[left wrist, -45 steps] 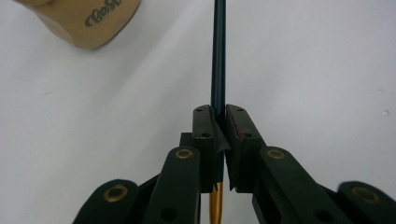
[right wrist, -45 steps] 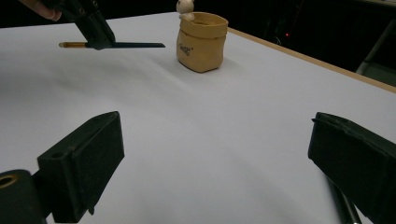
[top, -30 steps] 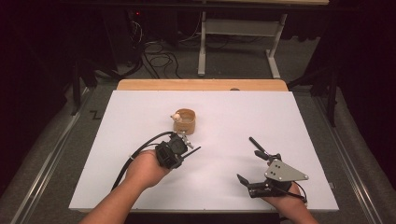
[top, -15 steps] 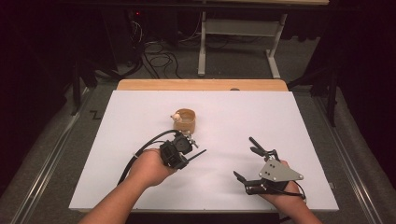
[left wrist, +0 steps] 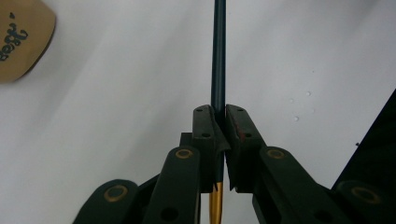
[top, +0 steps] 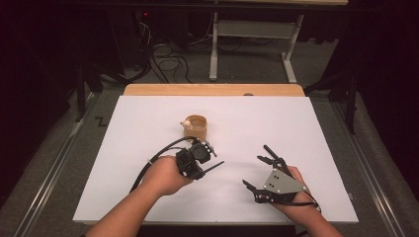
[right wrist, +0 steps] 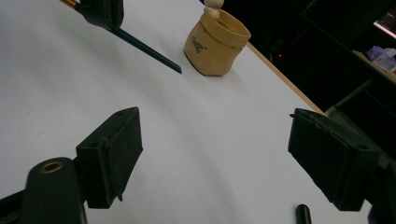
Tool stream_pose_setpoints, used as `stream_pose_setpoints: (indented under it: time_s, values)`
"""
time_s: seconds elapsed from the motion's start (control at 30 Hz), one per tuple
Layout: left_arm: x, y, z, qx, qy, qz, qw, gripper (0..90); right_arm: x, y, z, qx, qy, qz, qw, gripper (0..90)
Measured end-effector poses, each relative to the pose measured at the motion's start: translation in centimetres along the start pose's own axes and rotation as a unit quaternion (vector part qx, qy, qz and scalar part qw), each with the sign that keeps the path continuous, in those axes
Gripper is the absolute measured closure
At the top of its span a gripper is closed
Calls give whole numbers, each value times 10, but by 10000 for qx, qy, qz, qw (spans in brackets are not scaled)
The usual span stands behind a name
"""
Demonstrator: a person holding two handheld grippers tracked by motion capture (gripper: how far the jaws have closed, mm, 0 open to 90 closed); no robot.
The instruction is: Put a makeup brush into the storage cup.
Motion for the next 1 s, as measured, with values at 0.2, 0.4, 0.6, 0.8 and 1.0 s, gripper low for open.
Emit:
stream_pose_setpoints:
  time_s: [0.2,0.4,0.6,0.8,1.0]
  values:
    - [-3,-2,1,26,-61,-18,10000,831,3,2,3,-118,41,-61,9999,218]
    - [-4,-4,1,73,-87,-60,9999,831,8,4,6,-192,58,-155,9997,270]
    - [-4,-5,0,111,-120,-116,9998,831,12,7,8,-327,68,-214,9992,288]
    - [-6,-4,-2,78,-335,-80,9994,831,16,10,10,-504,10,-341,9981,320]
    - [-5,-5,-2,70,-400,-156,9991,831,20,14,12,-704,4,-384,9968,360]
Point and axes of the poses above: each handheld gripper's, and its own axes: x roughly forward along the jaws, z roughly out of its top, y roughly to its left, the point moved 1 cm from there along x, roughly forward along the jaws, and after that the axes turned 3 degrees about y, right-handed, at the moved point
